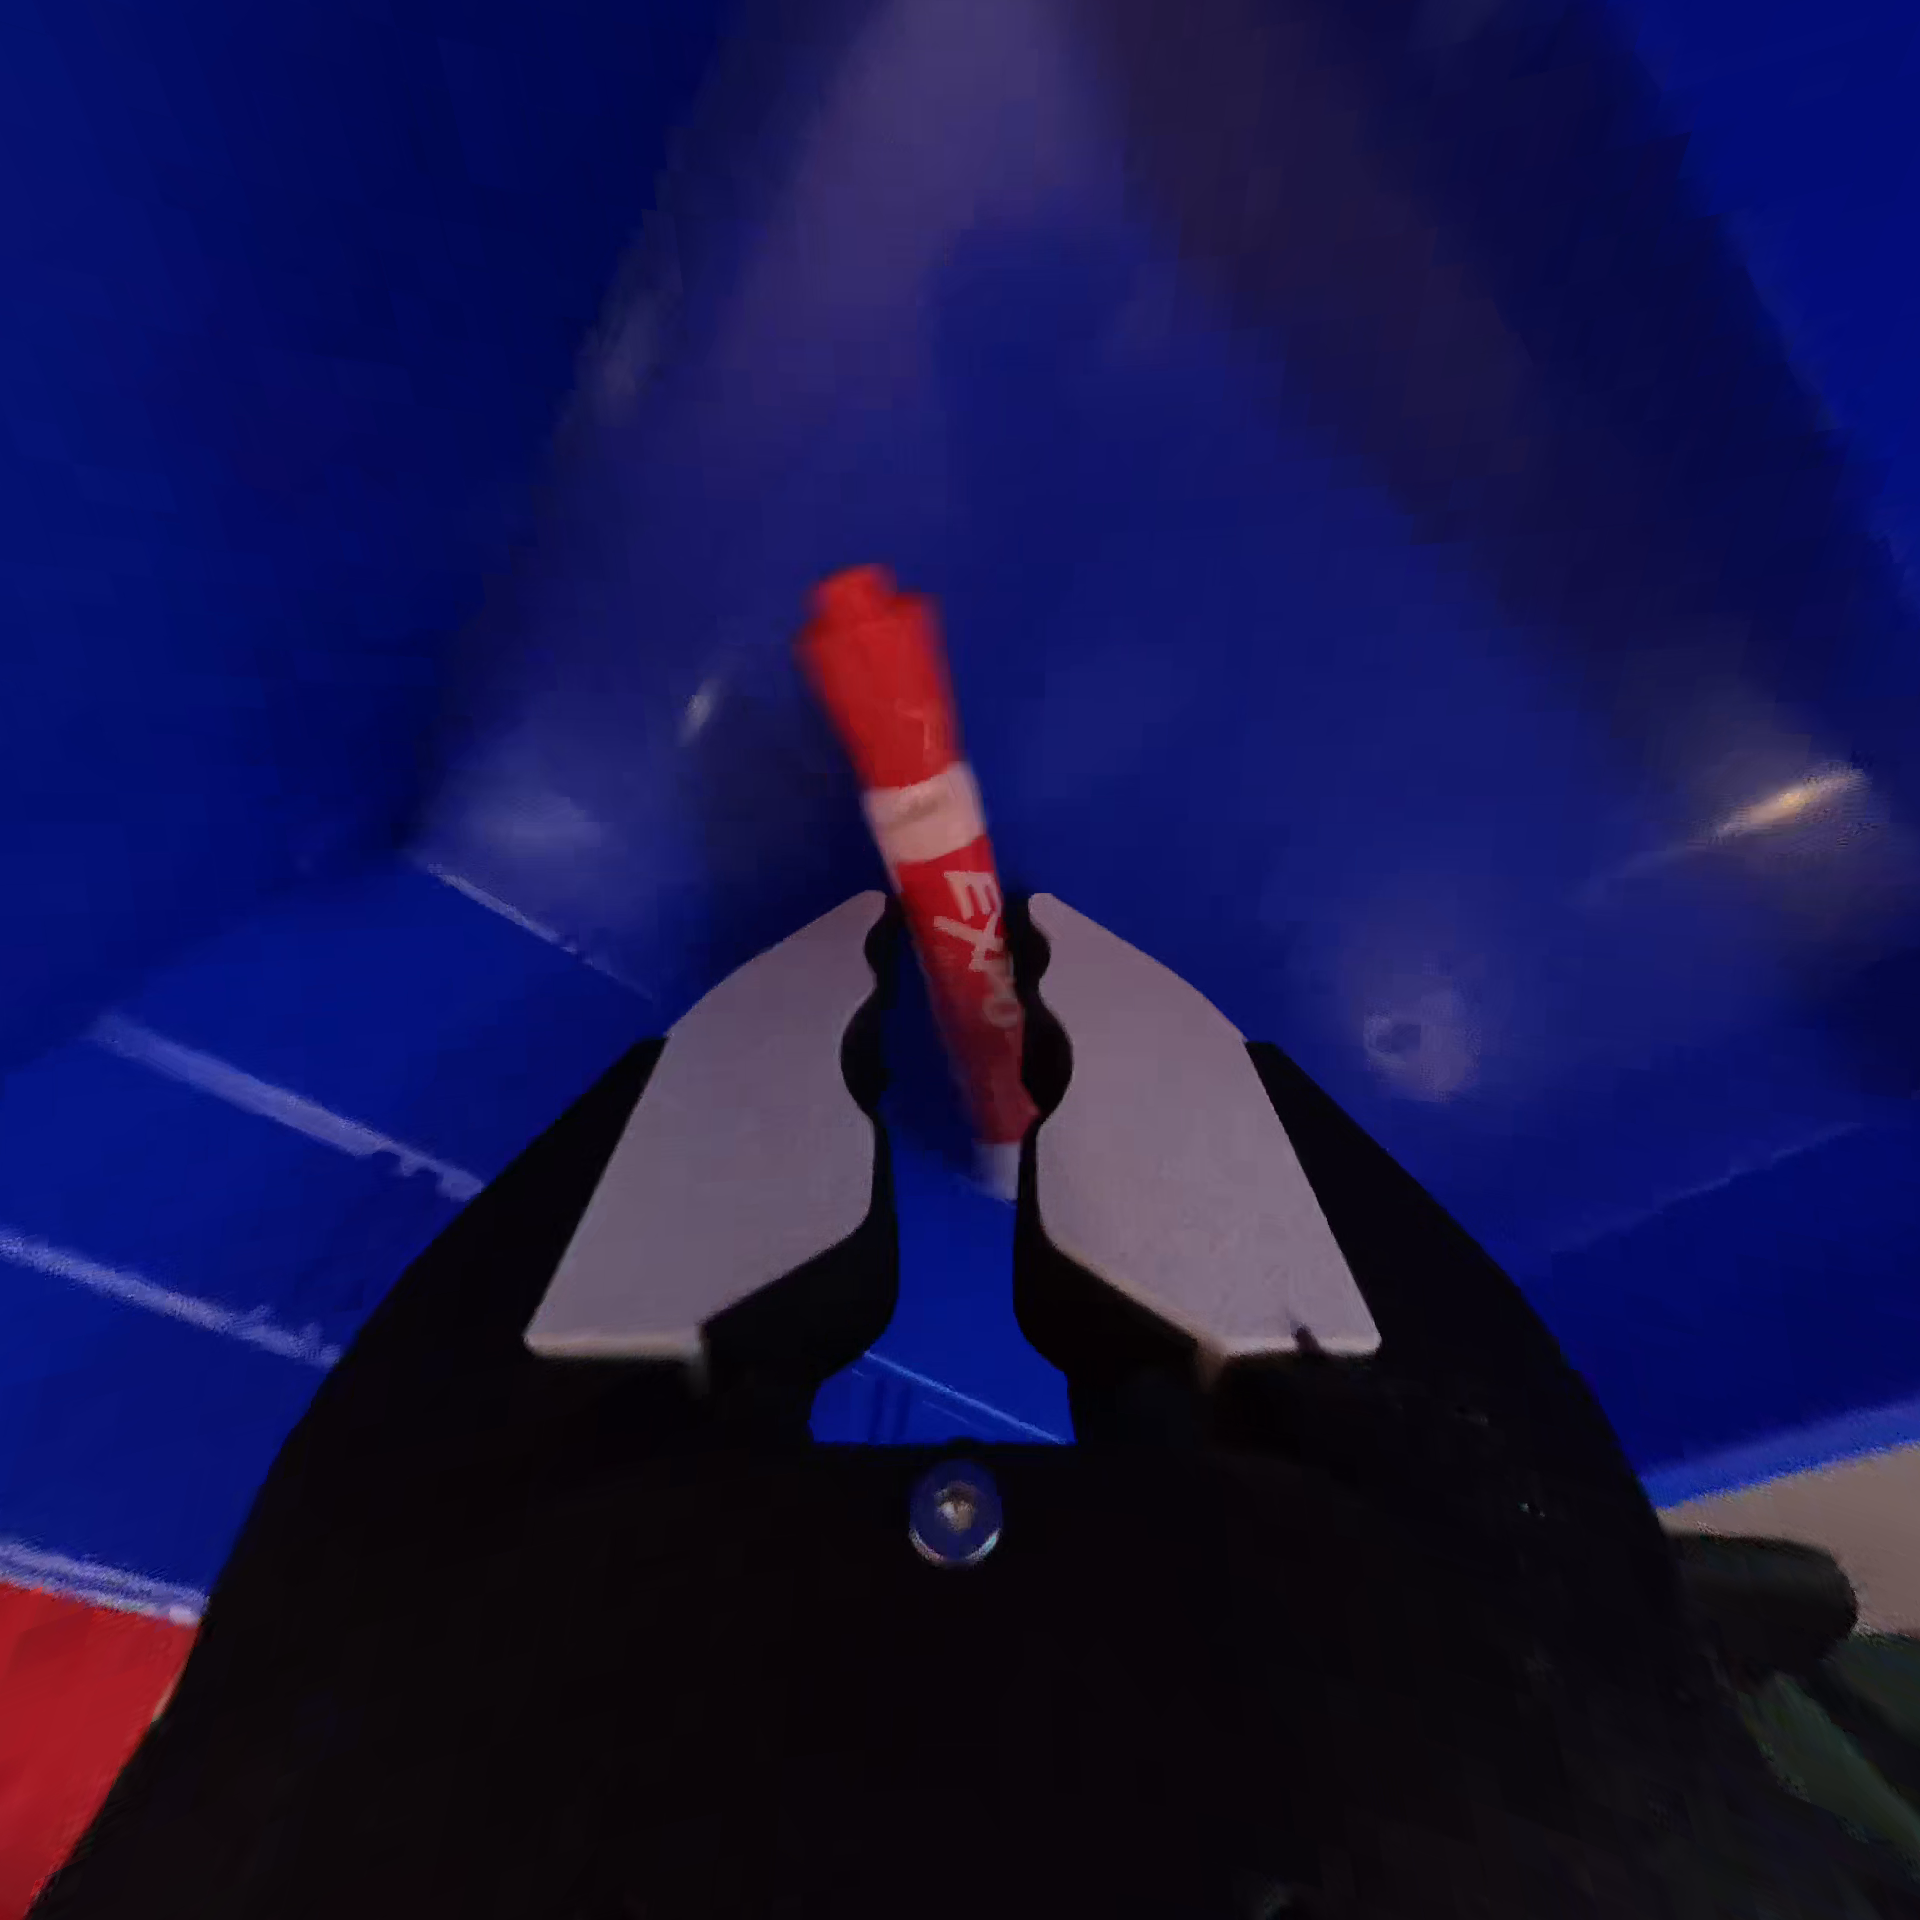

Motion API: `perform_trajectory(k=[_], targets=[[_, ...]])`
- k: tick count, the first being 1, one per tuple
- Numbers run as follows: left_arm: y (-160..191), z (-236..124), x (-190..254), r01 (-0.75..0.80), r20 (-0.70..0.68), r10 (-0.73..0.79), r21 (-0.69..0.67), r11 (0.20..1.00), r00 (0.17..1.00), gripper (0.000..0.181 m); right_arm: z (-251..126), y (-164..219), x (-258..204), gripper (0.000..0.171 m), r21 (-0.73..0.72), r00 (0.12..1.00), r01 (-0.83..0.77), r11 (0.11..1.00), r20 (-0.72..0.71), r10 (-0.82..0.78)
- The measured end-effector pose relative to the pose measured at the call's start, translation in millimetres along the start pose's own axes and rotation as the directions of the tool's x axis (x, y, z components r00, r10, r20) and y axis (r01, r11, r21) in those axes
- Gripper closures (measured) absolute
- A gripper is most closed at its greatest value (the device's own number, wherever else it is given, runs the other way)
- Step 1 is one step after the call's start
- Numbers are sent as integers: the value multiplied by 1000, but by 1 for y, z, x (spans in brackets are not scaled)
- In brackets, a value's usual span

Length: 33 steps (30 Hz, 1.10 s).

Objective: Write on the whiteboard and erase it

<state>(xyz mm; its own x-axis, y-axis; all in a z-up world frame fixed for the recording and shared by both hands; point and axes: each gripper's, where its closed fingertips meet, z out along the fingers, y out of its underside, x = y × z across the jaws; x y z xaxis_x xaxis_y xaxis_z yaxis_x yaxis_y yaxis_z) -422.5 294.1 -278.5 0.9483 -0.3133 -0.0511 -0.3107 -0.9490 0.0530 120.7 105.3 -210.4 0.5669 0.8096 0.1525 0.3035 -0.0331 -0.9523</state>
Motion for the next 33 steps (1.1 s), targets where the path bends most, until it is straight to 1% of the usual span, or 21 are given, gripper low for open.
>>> perform_trajectory(k=[2, 4, 5, 6, 8, 9, 10, 11, 12, 13, 14, 15, 17, 19, 21, 23, 26, 27, 29, 32, 33], targets=[[-7, -7, 8, -75, 6, 75, 75, 994, 997, 162, 1, 0, -2, 155, -3, 1000, 19, 1000, -3, -19], [-18, -30, 24, -149, -9, 155, 236, 960, 988, 163, 2, -1, -3, 155, 0, 999, 39, 999, -16, -39], [-21, -47, 35, -180, -16, 197, 341, 923, 980, 163, 2, -2, -3, 155, 5, 998, 50, 999, -29, -50], [-23, -67, 50, -211, -29, 251, 456, 864, 967, 163, 3, -4, -5, 155, 13, 998, 59, 998, -34, -59], [-22, -117, 87, -182, -82, 330, 699, 691, 940, 163, 6, -12, -10, 155, 40, 997, 70, 997, -40, -69], [-17, -145, 113, -134, -137, 401, 805, 578, 906, 163, 9, -18, -14, 154, 55, 997, 75, 996, -38, -73], [-8, -174, 143, -69, -179, 492, 893, 445, 852, 164, 15, -26, -18, 152, 69, 996, 84, 994, -40, -81], [4, -202, 172, 19, -208, 573, 948, 317, 793, 163, 21, -36, -23, 148, 85, 995, 97, 992, -38, -94], [17, -224, 198, 129, -247, 640, 965, 227, 727, 163, 28, -49, -30, 143, 104, 993, 115, 988, -37, -112], [30, -242, 222, 253, -297, 697, 953, 170, 652, 163, 36, -63, -37, 139, 126, 990, 138, 982, -43, -133], [42, -256, 243, 374, -344, 746, 917, 136, 570, 163, 44, -79, -45, 133, 153, 985, 168, 974, -54, -161], [52, -265, 263, 479, -385, 781, 869, 128, 491, 163, 52, -96, -55, 128, 176, 977, 210, 962, -70, -201], [66, -271, 299, 621, -462, 817, 765, 171, 344, 163, 67, -132, -72, 118, 220, 943, 326, 919, -138, -302], [77, -271, 332, 701, -513, 837, 668, 249, 192, 164, 81, -167, -90, 112, 262, 896, 437, 861, -208, -392], [86, -270, 357, 729, -535, 841, 608, 315, 82, 164, 92, -191, -102, 109, 275, 857, 508, 816, -260, -446], [95, -270, 372, 739, -536, 844, 578, 347, 23, 163, 100, -203, -107, 110, 269, 822, 561, 783, -296, -487], [103, -261, 385, 738, -544, 839, 565, 369, -3, 164, 102, -212, -110, 122, 263, 766, 633, 728, -345, -542], [105, -258, 388, 740, -556, 831, 544, 396, -36, 164, 101, -214, -111, 126, 265, 755, 647, 715, -357, -550], [109, -257, 389, 759, -566, 819, 490, 429, -98, 164, 102, -215, -110, 128, 252, 743, 659, 709, -362, -563], [110, -254, 392, 770, -563, 819, 474, 428, -109, 163, 102, -214, -113, 130, 270, 725, 680, 681, -382, -573], [110, -254, 392, 770, -562, 820, 474, 428, -110, 163, 102, -213, -115, 136, 277, 721, 685, 673, -385, -576]])
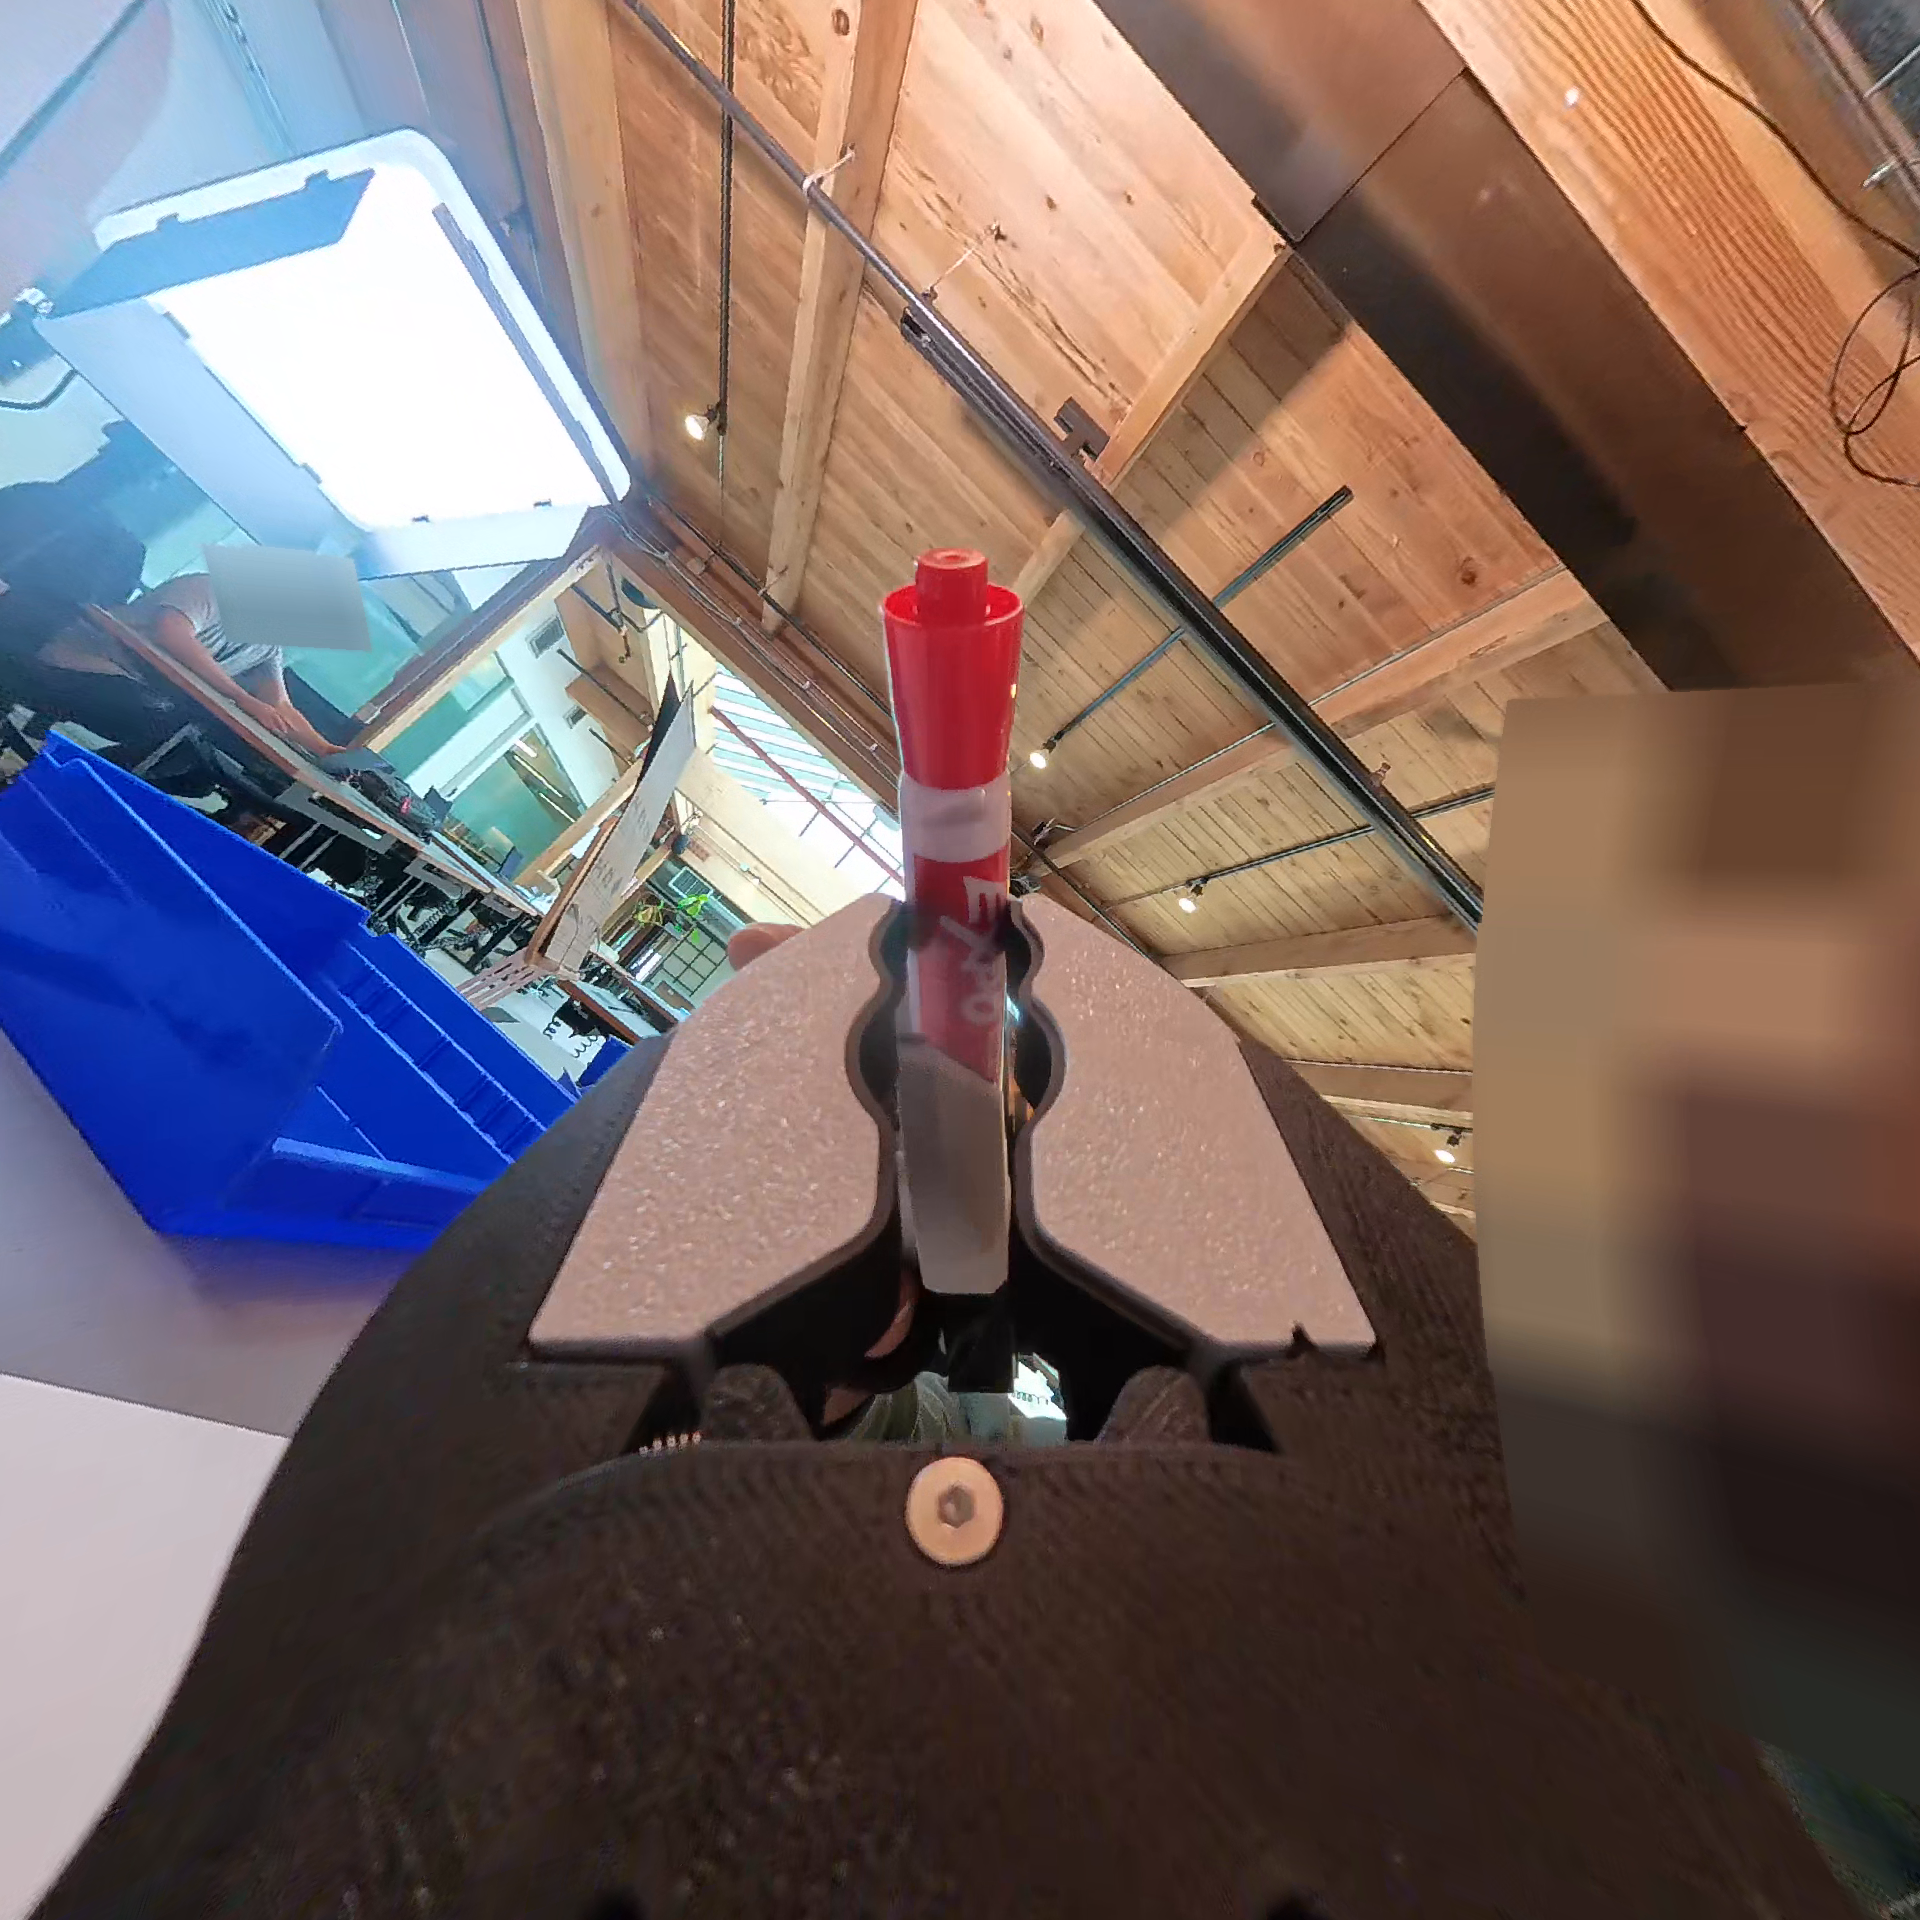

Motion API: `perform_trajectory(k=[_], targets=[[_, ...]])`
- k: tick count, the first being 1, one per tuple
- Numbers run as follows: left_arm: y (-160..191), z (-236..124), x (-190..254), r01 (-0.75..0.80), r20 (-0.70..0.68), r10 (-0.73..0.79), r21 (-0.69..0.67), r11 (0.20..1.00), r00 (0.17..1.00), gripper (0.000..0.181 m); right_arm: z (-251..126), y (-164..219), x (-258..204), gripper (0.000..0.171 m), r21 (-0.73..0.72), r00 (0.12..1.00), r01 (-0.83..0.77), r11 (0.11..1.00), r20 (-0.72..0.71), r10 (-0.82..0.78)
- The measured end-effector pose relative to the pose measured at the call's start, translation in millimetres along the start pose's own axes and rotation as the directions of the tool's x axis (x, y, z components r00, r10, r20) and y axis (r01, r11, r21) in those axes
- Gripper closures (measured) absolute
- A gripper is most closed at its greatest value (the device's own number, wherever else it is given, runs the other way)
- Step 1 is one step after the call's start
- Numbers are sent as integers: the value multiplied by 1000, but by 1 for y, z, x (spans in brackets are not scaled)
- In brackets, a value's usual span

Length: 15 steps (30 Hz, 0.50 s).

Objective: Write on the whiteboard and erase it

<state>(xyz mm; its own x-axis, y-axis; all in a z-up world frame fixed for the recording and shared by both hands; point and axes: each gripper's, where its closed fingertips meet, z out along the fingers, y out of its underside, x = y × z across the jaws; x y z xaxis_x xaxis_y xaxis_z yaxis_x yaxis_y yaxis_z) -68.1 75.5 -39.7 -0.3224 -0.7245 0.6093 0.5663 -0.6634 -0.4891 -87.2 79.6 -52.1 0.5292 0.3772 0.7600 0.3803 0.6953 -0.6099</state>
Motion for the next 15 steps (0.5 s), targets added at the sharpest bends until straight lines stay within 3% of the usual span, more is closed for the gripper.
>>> perform_trajectory(k=[5, 10, 12, 15], targets=[[6, -2, -2, -16, 8, 16, -48, 999, 1000, 163, -7, 2, 3, 151, 24, 999, -31, 999, 16, 30], [0, -11, -7, -227, 9, 233, -195, 954, 972, 149, -18, 6, 10, 152, 27, 965, -236, 971, 123, 231], [-3, -19, -7, -383, -5, 397, -277, 881, 918, 144, -25, 8, 6, 152, -3, 903, -368, 930, 237, 358], [2, -34, -8, -616, -72, 659, -442, 652, 749, 145, -37, 15, -4, 151, -108, 729, -574, 812, 386, 566]])
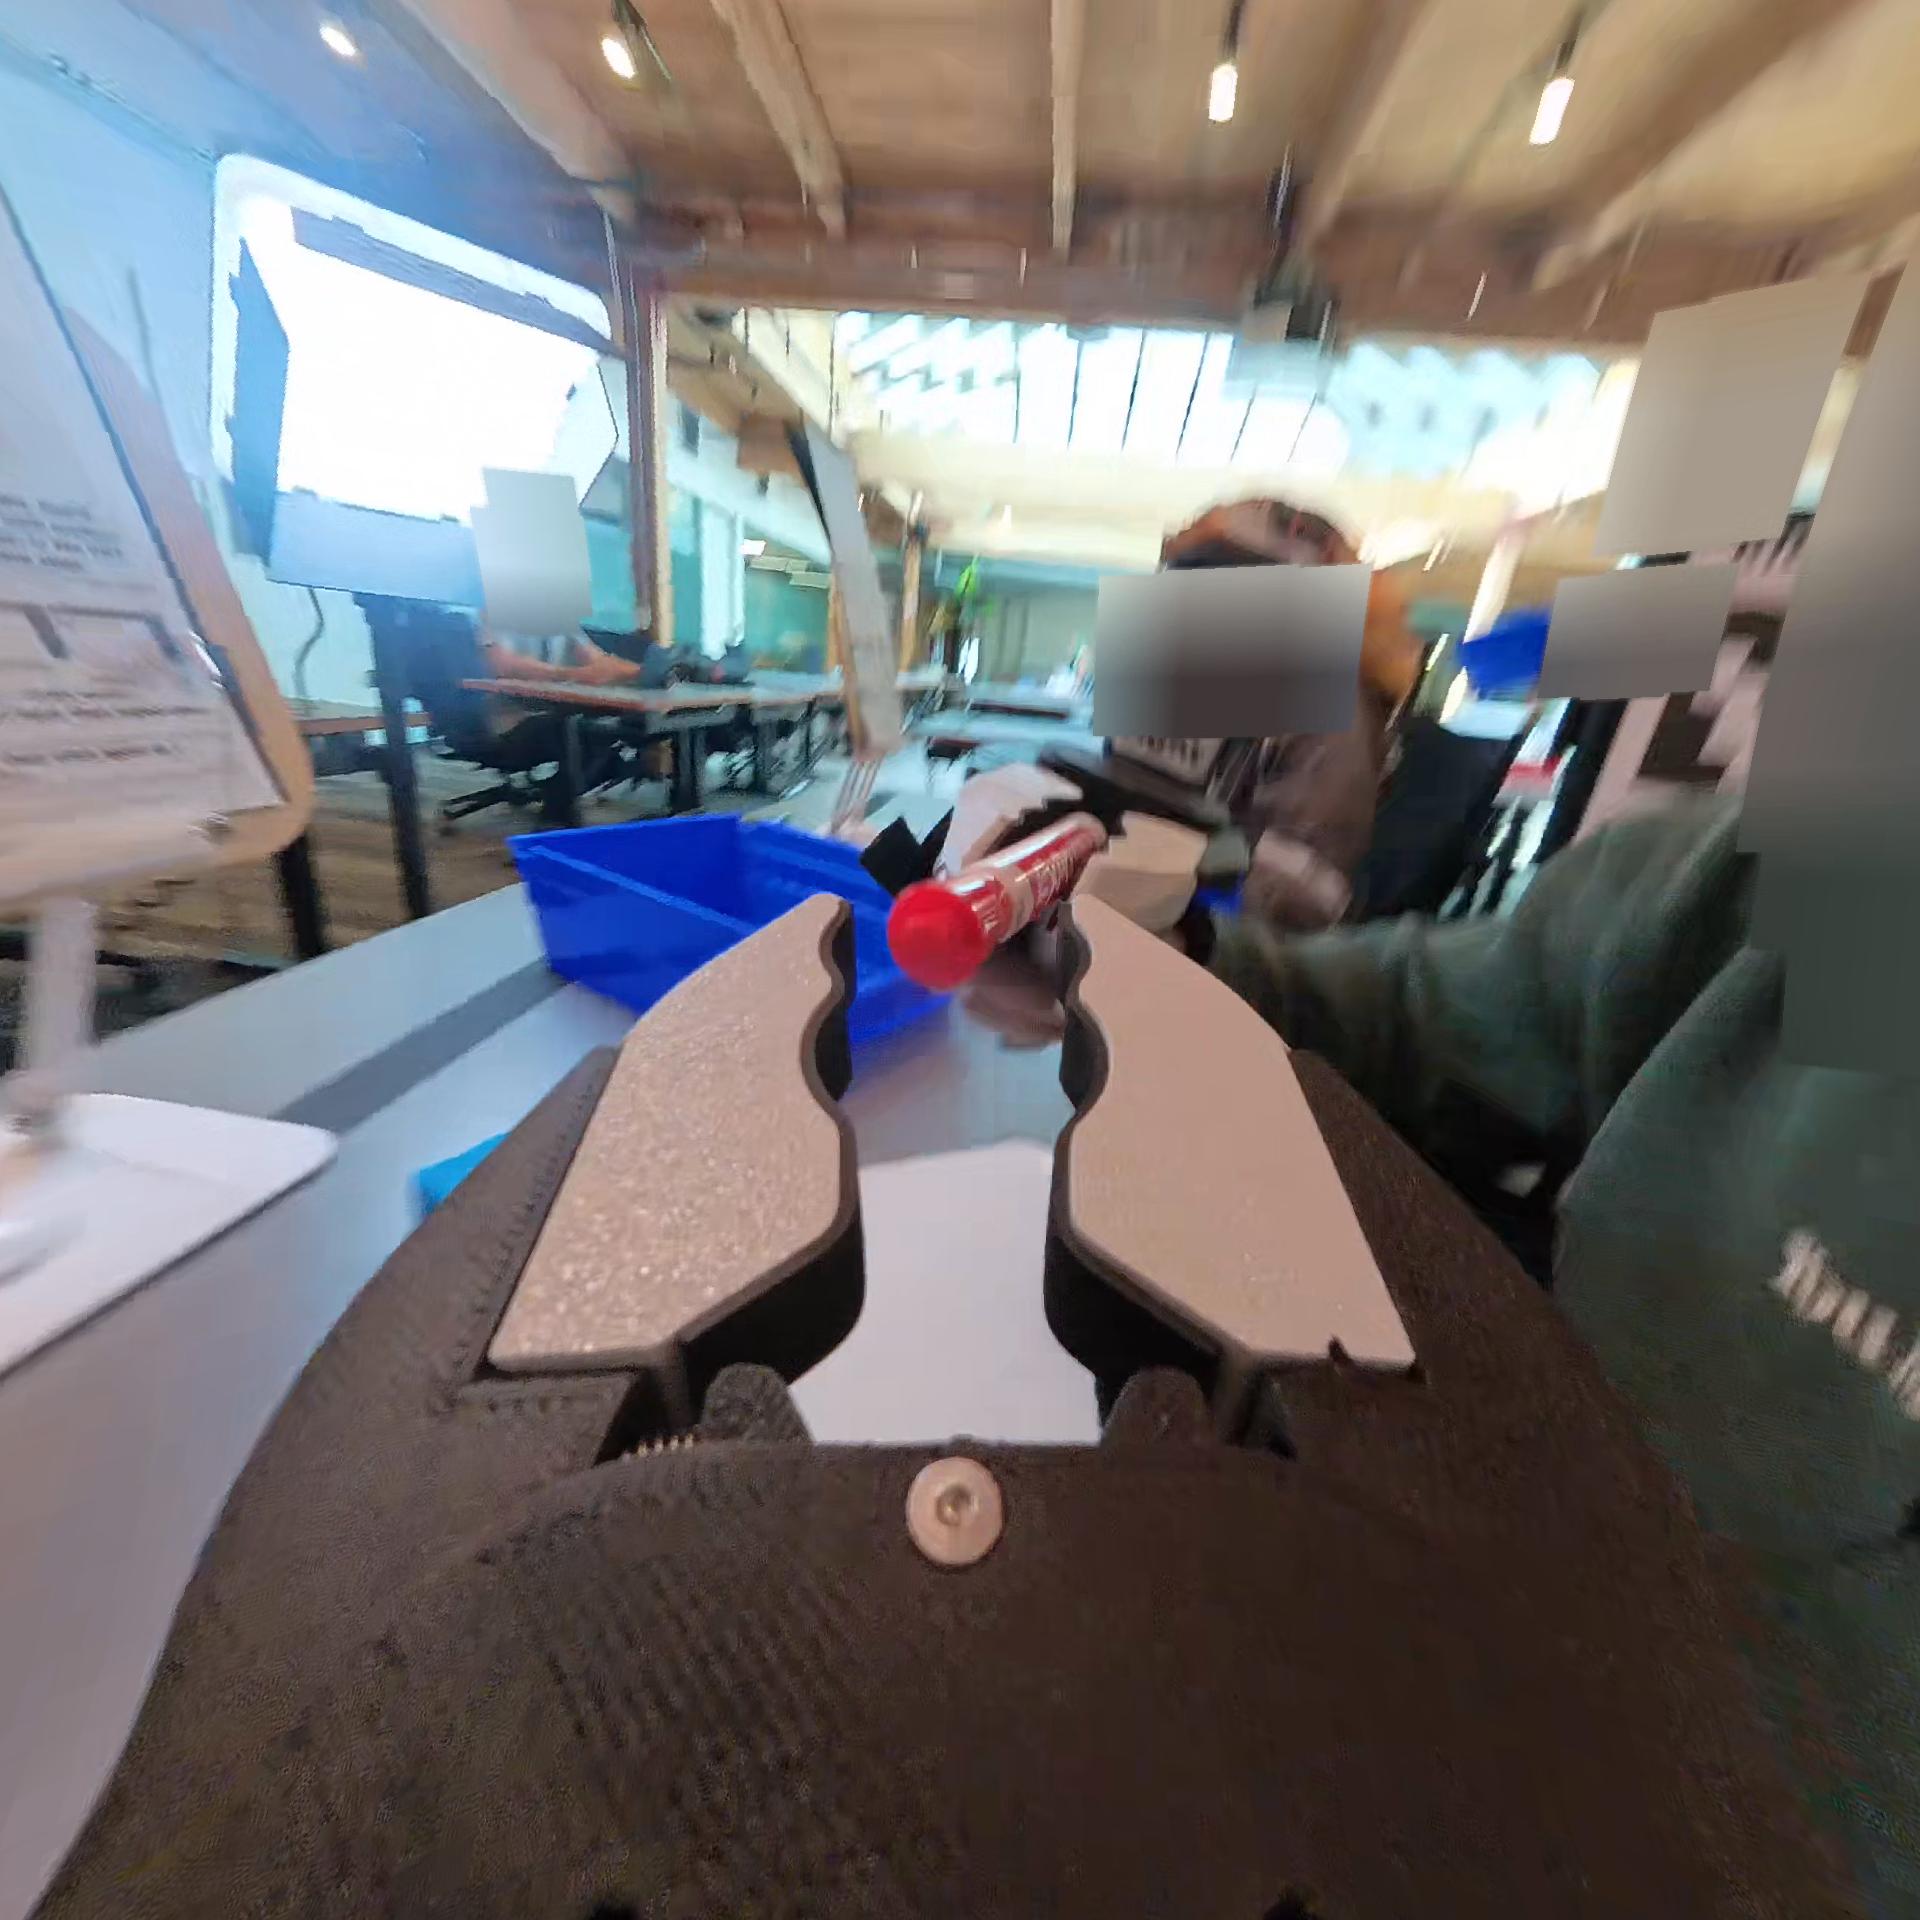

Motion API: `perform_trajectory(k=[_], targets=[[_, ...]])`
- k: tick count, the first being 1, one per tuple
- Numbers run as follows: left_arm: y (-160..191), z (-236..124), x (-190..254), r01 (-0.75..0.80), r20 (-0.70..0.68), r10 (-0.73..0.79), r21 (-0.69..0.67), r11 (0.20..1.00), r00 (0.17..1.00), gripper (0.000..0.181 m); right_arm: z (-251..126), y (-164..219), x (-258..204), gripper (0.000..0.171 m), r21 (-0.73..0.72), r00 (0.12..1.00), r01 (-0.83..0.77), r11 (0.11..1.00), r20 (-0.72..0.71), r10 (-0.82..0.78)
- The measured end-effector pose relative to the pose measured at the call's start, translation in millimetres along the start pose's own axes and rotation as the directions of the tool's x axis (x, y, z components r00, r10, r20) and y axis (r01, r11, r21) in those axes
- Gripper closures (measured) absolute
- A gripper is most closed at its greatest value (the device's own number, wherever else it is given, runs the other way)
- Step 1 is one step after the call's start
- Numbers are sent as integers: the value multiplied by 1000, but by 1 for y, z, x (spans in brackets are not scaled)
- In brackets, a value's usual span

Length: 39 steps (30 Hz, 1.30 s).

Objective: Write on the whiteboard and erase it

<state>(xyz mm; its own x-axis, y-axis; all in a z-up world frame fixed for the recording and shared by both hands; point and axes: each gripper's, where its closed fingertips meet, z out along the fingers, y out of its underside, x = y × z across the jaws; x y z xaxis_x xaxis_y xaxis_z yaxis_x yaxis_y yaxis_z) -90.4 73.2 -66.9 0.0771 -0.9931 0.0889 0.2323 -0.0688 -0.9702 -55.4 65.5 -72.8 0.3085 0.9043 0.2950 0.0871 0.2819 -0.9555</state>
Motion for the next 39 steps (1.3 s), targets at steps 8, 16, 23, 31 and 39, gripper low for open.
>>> perform_trajectory(k=[8, 16, 23, 31, 39], targets=[[46, -6, 19, -214, -41, 211, -274, 938, 977, 150, -8, 34, -22, 151, -79, 876, -401, 913, 258, 407], [59, -7, 17, -199, -43, 196, -312, 929, 980, 161, -3, 45, -31, 151, -112, 842, -441, 890, 292, 454], [58, -10, 18, -45, -42, 35, -240, 970, 998, 162, -1, 44, -34, 142, -58, 894, -343, 937, 286, 345], [71, -5, 22, 75, -65, -94, -256, 964, 993, 162, 10, 62, -41, 128, -132, 965, -132, 982, 207, 157], [76, -3, 25, 215, -82, -239, -232, 949, 967, 162, 18, 72, -50, 120, -162, 970, -101, 982, 201, 133]])
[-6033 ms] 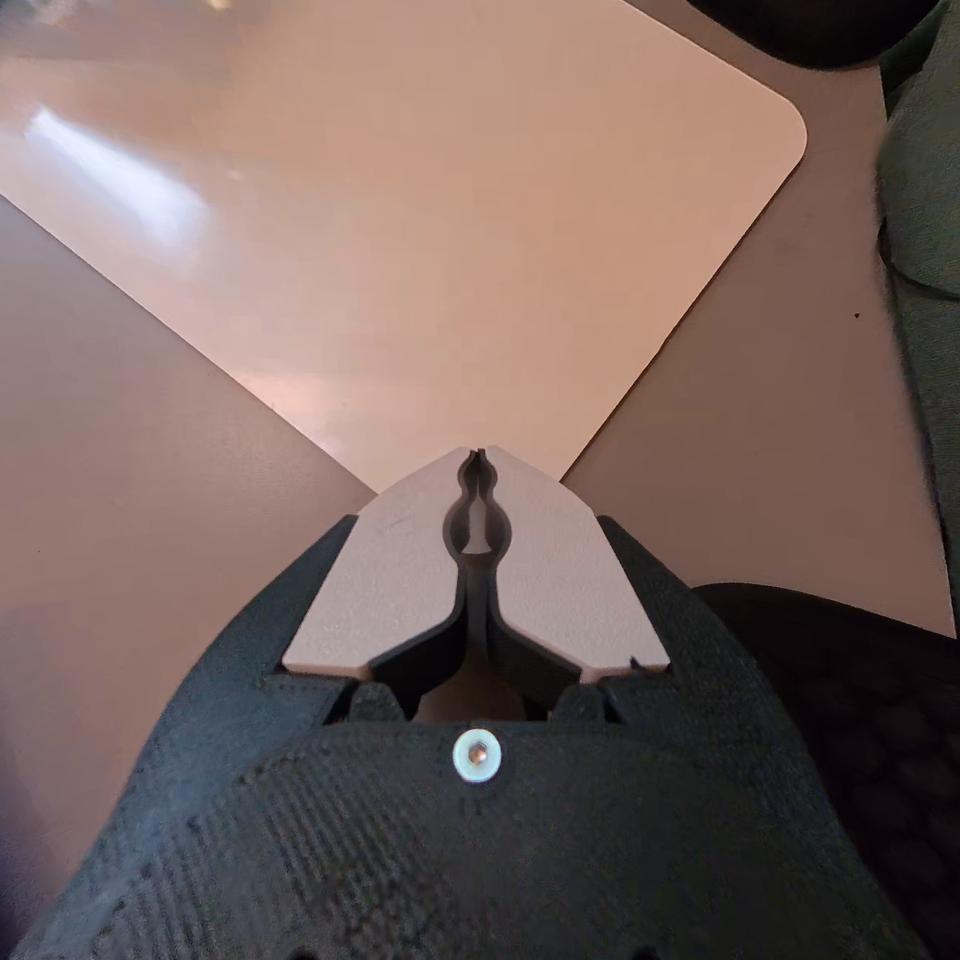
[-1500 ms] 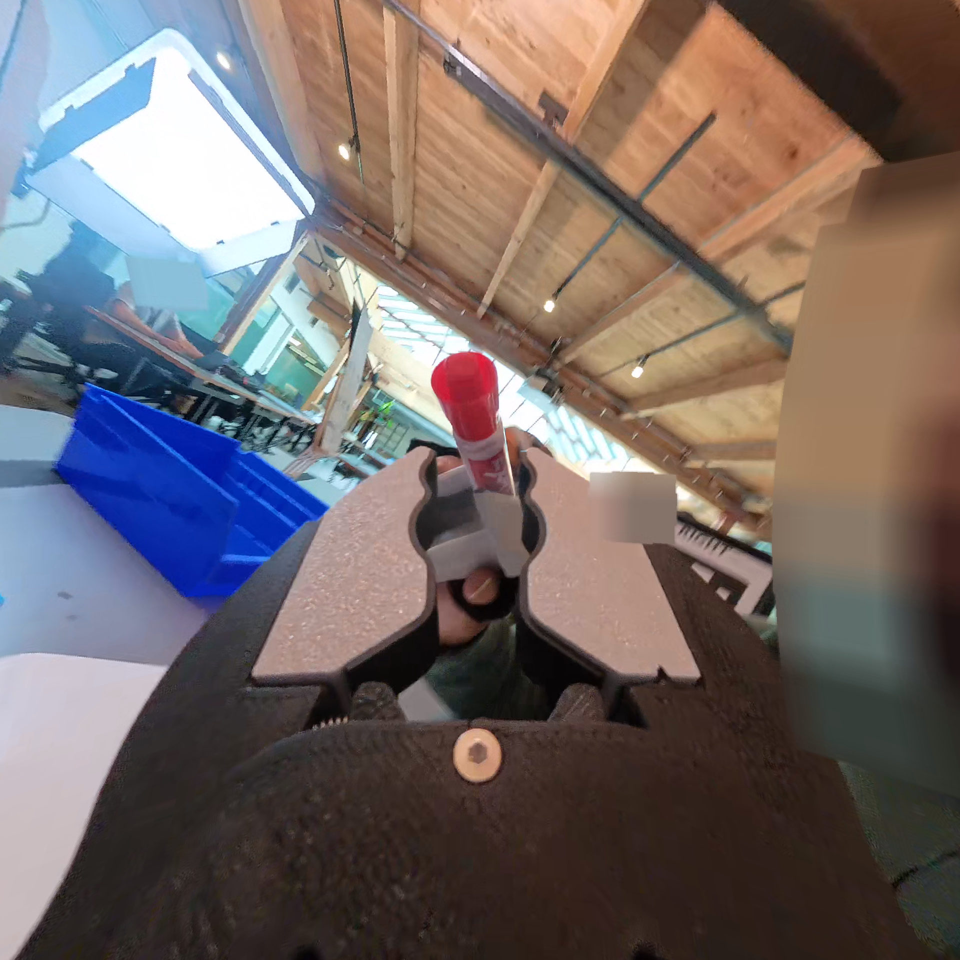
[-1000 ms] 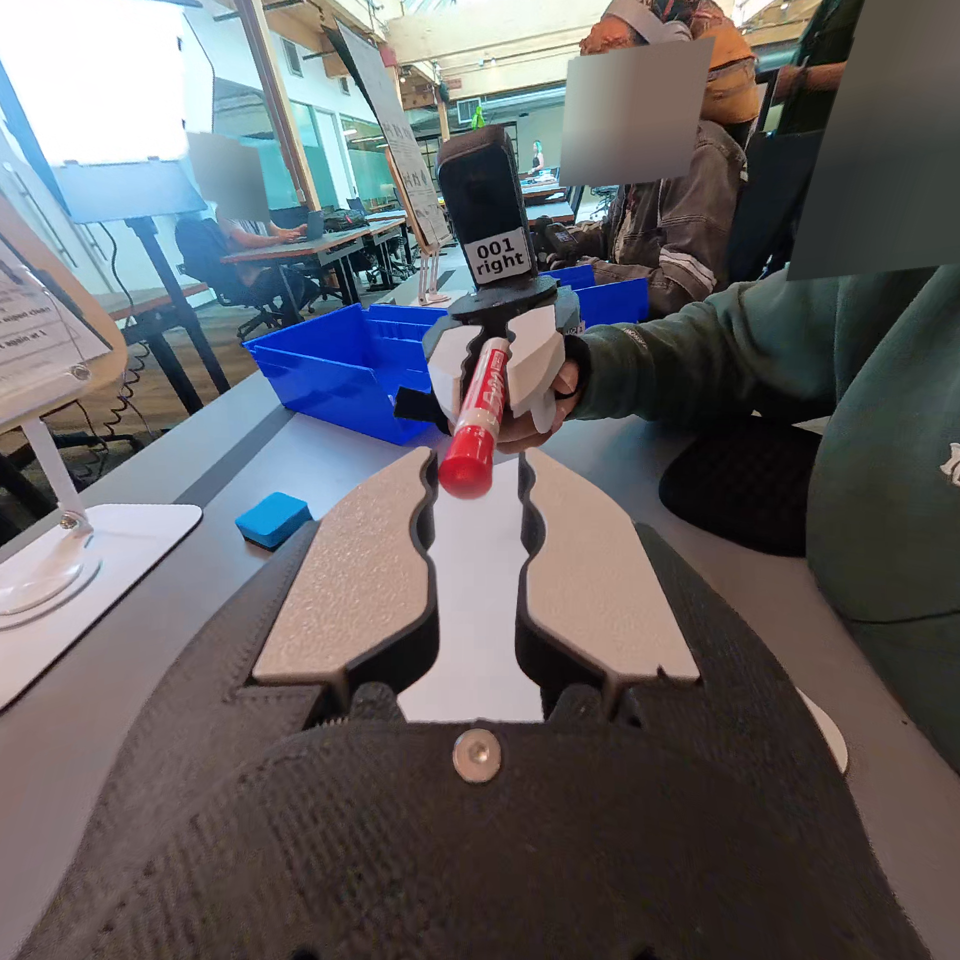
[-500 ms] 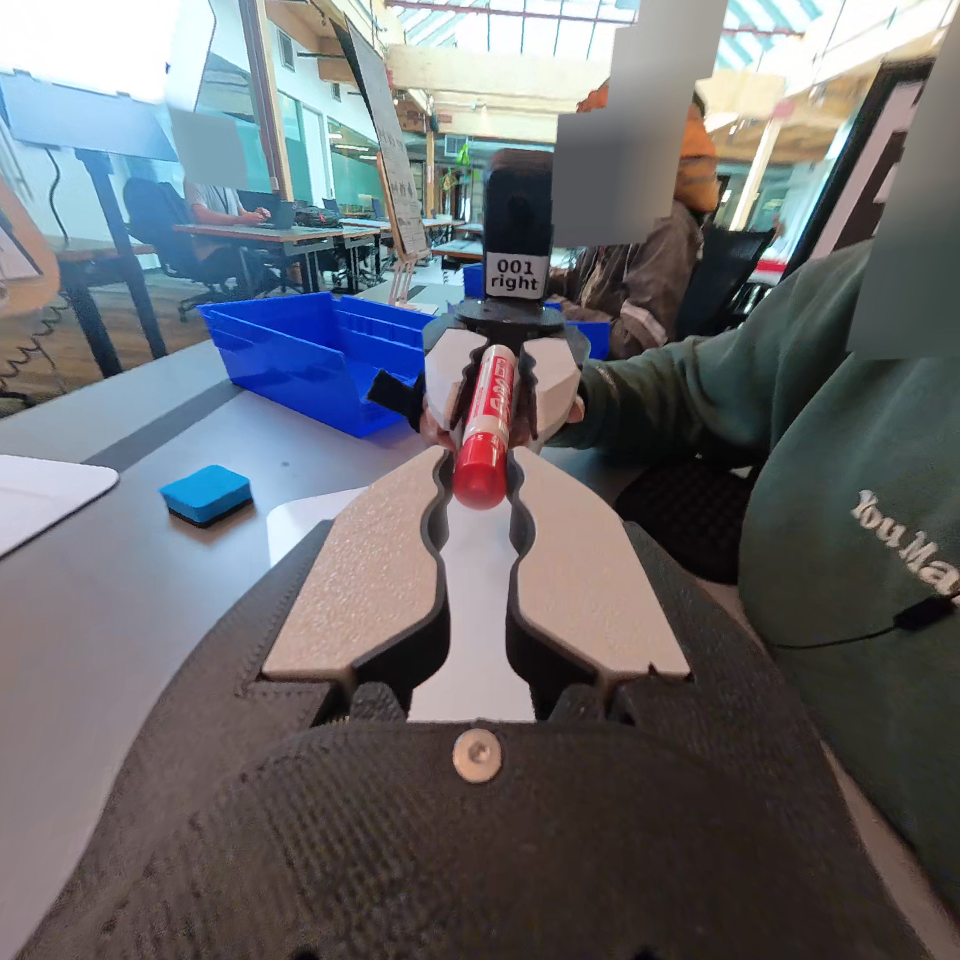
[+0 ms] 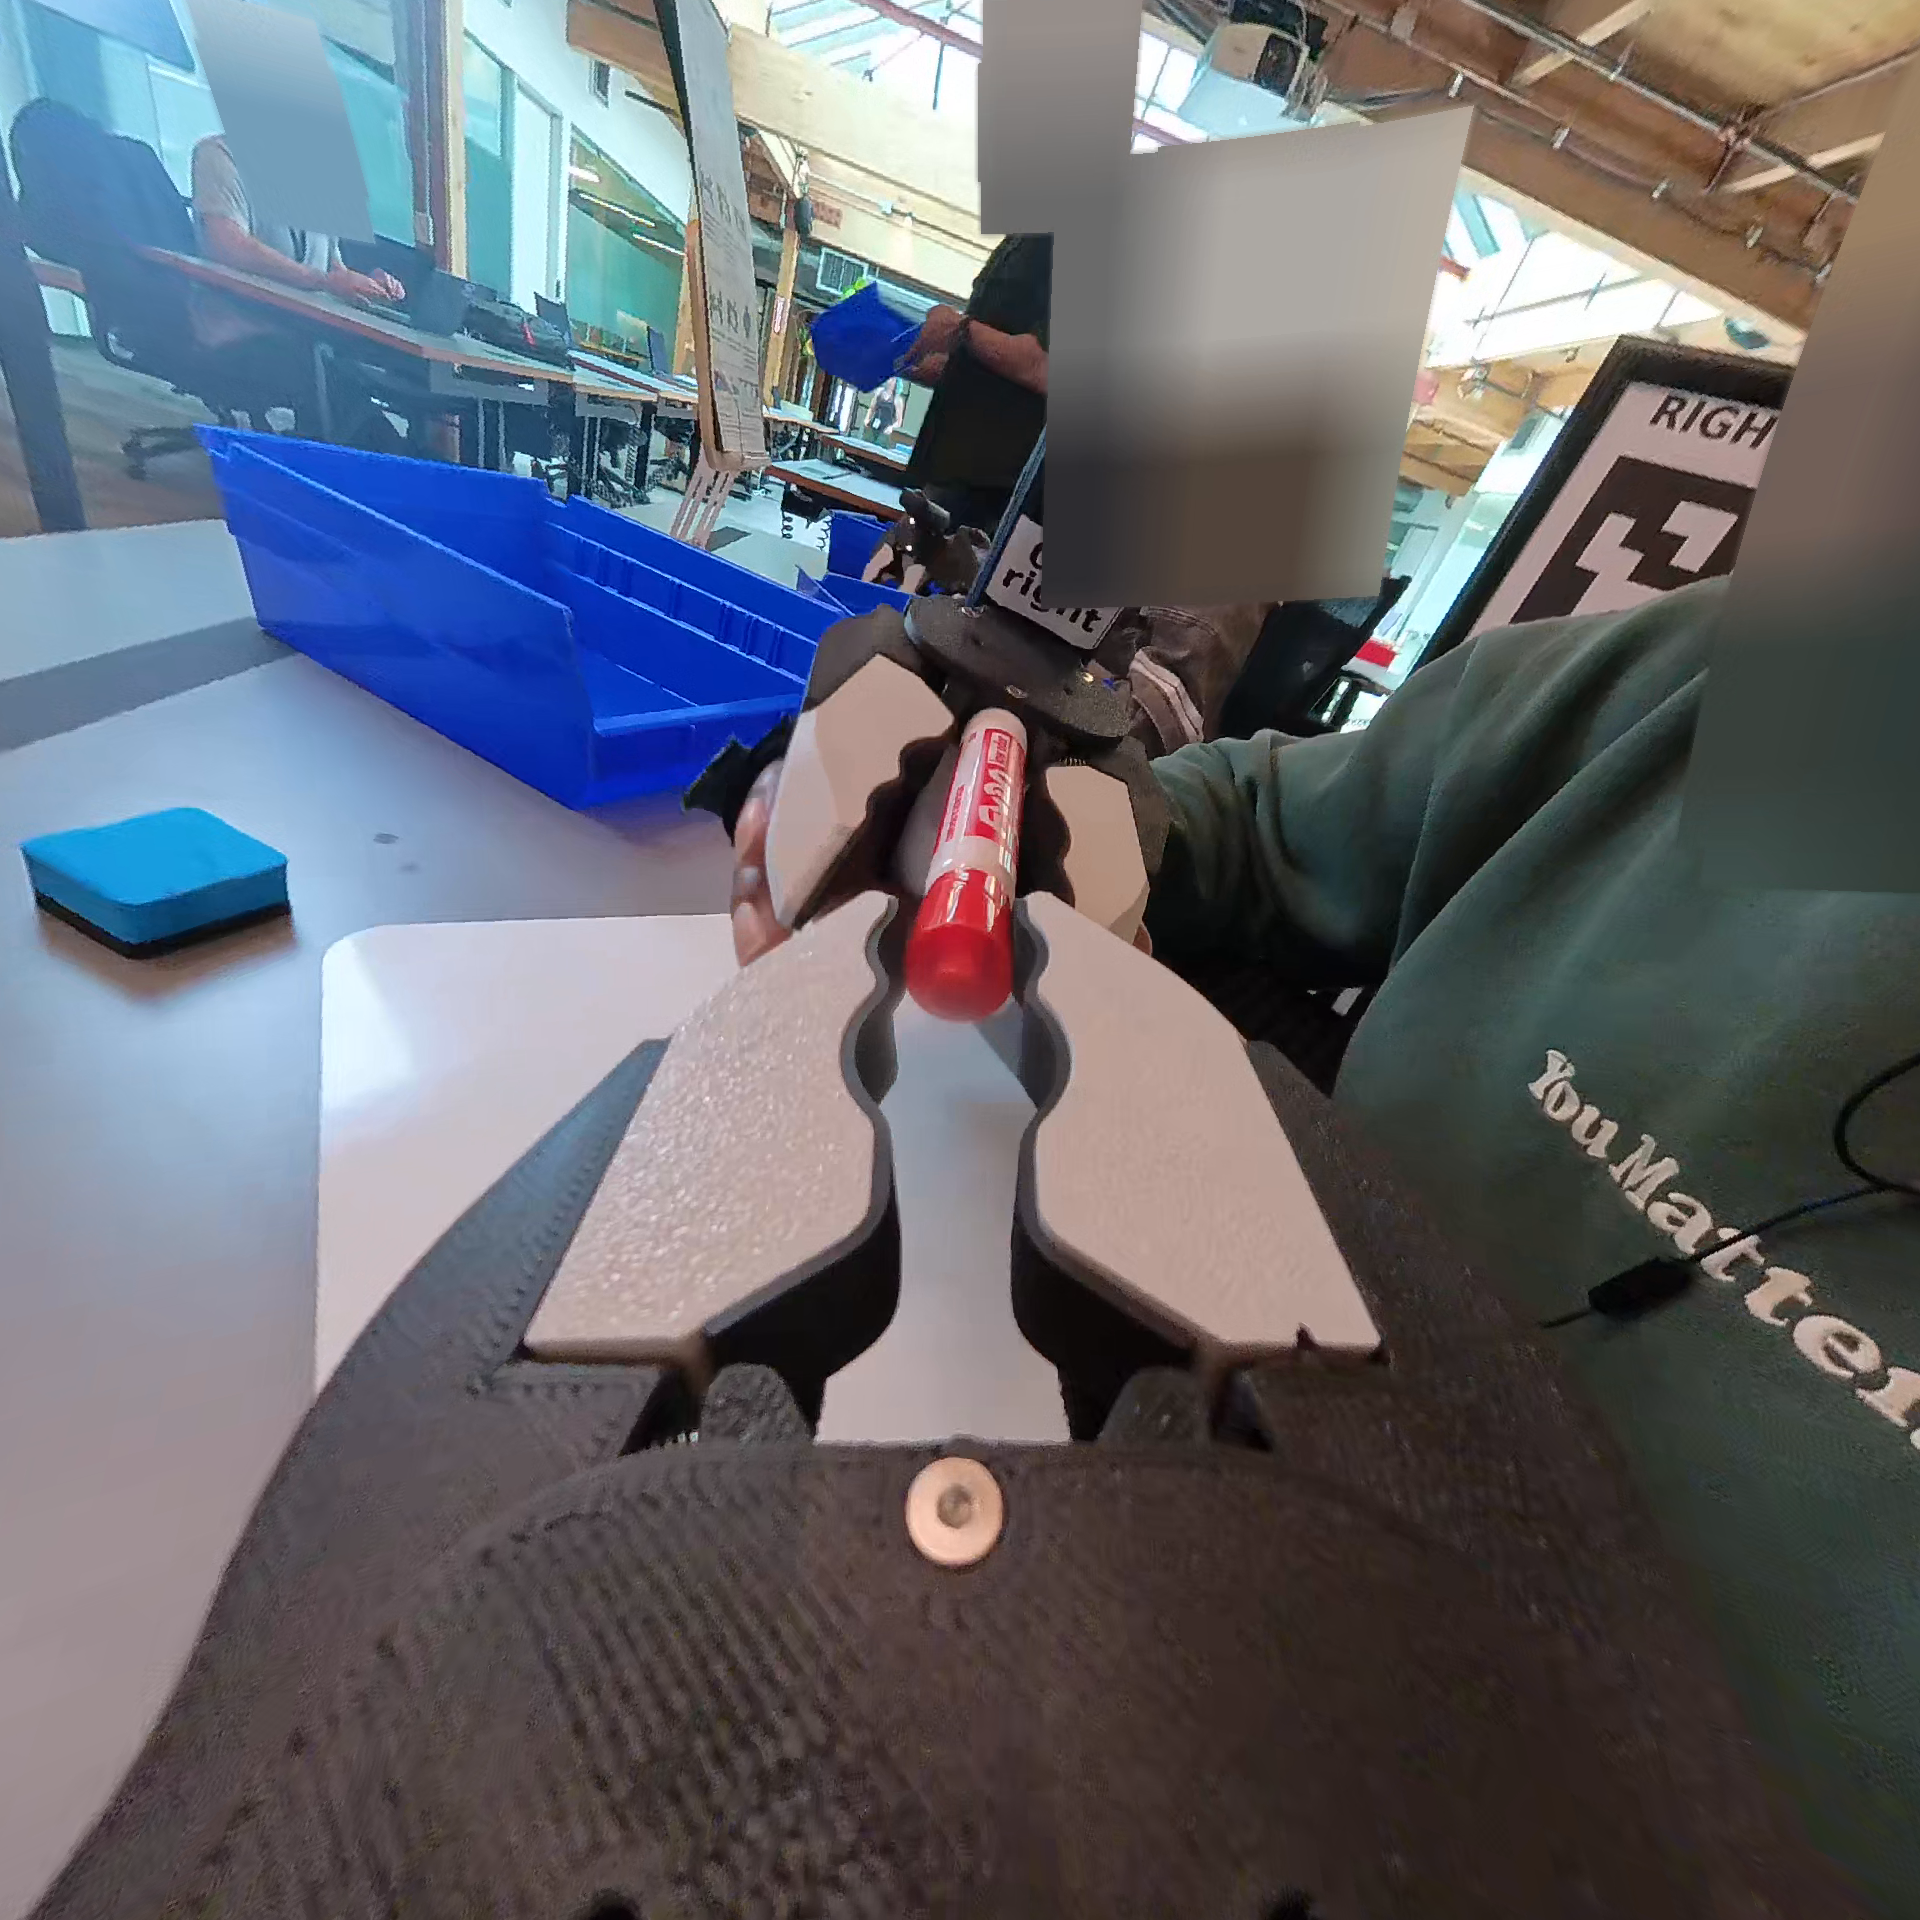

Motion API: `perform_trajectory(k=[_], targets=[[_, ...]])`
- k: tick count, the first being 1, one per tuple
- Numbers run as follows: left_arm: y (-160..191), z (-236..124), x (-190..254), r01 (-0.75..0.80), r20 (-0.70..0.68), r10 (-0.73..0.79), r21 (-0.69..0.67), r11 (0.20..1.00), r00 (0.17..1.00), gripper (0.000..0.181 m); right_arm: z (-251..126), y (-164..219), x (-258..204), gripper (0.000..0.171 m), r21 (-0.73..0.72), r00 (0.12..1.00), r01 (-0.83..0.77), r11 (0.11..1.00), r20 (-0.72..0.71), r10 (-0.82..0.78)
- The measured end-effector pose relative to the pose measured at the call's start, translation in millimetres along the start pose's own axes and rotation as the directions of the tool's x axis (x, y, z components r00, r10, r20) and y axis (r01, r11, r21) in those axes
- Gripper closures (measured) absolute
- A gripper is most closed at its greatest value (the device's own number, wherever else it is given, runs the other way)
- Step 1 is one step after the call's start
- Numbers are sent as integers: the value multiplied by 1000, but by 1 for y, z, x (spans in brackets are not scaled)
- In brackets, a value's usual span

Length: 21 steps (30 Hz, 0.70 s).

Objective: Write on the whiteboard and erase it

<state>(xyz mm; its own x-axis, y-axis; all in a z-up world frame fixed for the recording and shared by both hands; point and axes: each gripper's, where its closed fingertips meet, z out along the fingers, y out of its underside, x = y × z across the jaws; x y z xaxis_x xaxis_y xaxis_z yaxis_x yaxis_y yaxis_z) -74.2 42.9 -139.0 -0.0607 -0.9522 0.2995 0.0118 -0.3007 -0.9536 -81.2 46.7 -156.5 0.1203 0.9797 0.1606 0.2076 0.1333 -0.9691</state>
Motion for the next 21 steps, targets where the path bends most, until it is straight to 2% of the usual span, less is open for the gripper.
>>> perform_trajectory(k=[3, 5, 9, 21], targets=[[3, 2, 0, 87, -27, -86, 25, 996, 996, 162, -2, -4, 2, 121, 22, 1000, 12, 1000, -17, -11], [3, 3, 1, 127, -48, -125, 38, 991, 991, 162, -3, -6, -1, 130, 38, 1000, 27, 999, -13, -27], [7, 4, 1, 113, -41, -113, 15, 993, 993, 162, -3, -4, -3, 135, 42, 1000, 30, 999, -5, -30], [13, 5, -4, 152, -39, -152, 6, 988, 988, 161, -2, 1, -1, 138, 68, 999, -33, 997, -5, 33]])
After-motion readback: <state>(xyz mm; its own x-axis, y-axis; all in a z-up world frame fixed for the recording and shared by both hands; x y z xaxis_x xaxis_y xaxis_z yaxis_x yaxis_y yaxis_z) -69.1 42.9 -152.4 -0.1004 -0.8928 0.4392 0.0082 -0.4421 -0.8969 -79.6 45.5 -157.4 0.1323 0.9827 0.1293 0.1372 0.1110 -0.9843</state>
